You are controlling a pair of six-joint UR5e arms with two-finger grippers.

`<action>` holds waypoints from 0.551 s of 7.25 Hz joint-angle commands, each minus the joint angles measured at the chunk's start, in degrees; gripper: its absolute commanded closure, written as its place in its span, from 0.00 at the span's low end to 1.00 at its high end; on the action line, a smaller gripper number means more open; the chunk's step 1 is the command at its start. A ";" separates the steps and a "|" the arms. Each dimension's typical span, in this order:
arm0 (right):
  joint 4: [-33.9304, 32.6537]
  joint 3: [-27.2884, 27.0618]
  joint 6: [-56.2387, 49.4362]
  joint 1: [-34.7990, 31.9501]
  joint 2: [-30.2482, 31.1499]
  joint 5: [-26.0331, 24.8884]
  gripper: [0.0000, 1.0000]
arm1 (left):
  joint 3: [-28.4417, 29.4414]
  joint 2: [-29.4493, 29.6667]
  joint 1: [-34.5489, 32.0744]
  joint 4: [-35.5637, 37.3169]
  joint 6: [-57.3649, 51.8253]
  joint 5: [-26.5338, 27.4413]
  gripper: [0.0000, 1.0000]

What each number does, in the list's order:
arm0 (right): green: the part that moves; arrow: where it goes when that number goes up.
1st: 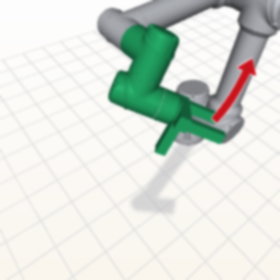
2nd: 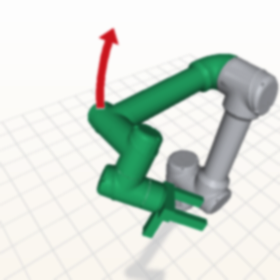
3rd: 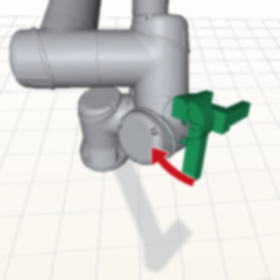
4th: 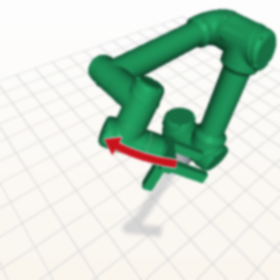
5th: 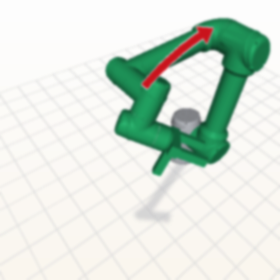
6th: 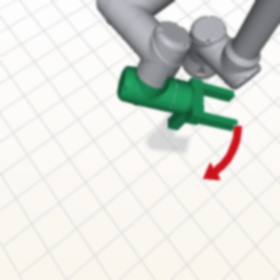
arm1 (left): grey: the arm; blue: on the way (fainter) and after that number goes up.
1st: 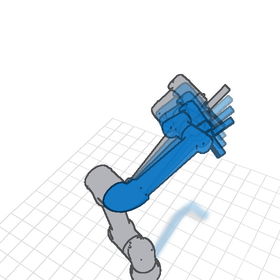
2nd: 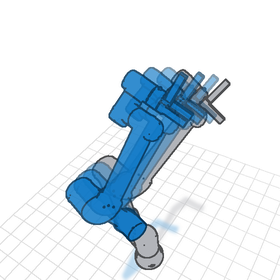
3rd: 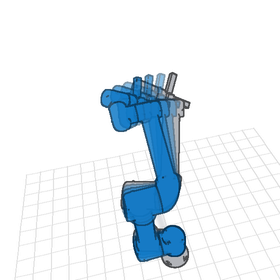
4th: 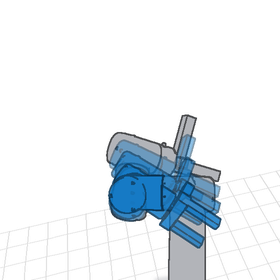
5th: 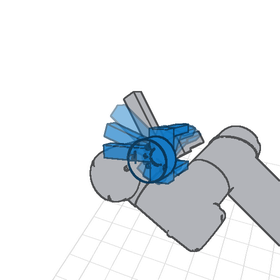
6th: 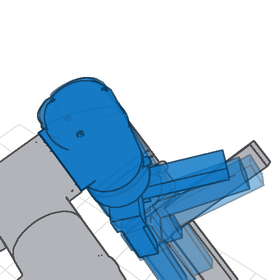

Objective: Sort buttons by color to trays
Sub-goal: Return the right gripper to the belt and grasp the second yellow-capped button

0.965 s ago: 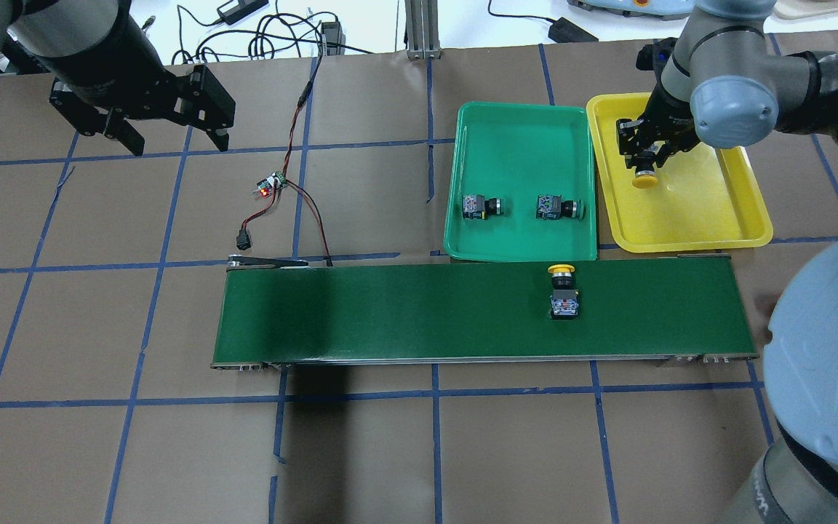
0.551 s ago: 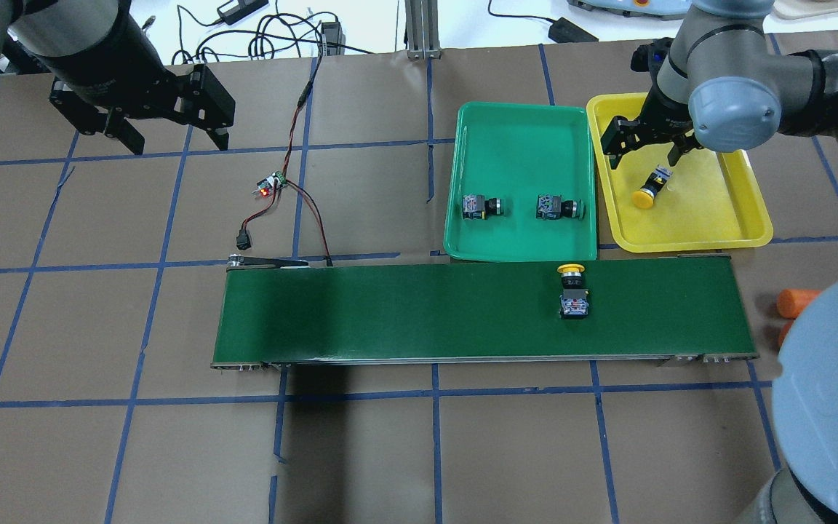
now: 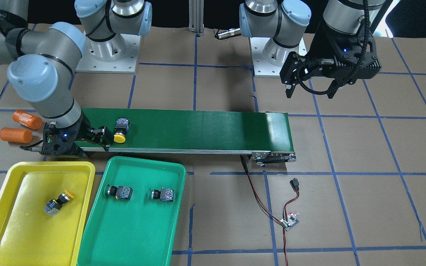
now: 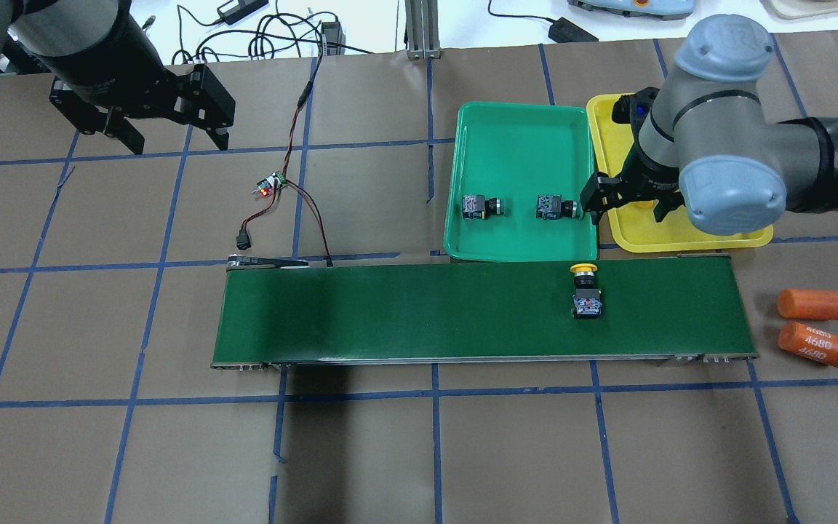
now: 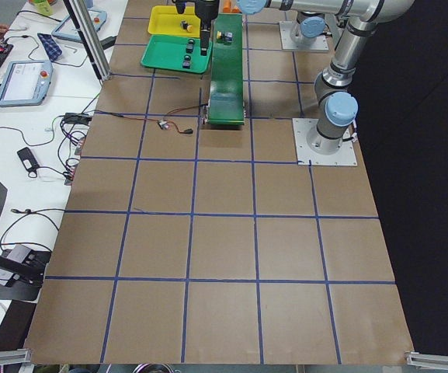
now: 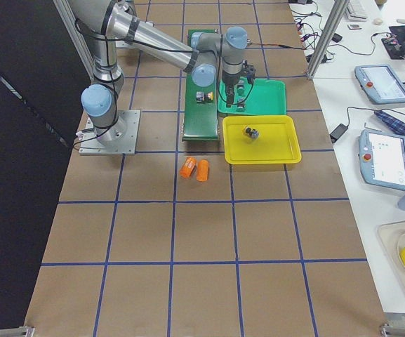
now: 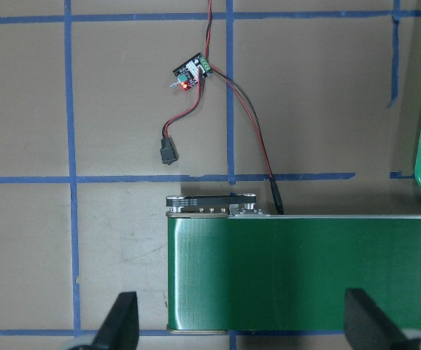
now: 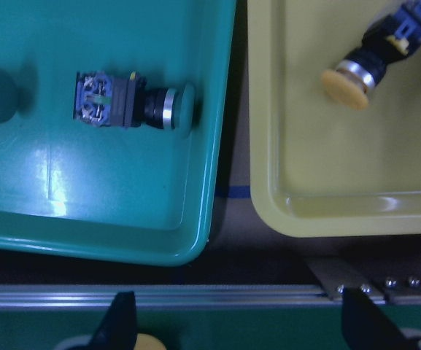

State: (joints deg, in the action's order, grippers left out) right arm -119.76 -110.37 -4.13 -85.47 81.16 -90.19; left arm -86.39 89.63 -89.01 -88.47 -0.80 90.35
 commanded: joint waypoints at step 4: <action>-15.06 -14.52 2.55 -2.77 4.45 -0.52 0.13 | -0.01 0.10 0.06 0.05 0.01 0.00 0.00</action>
State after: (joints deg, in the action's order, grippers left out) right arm -133.34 -123.81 -1.68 -88.17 85.60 -90.86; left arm -86.44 89.68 -88.99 -88.46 -0.79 90.39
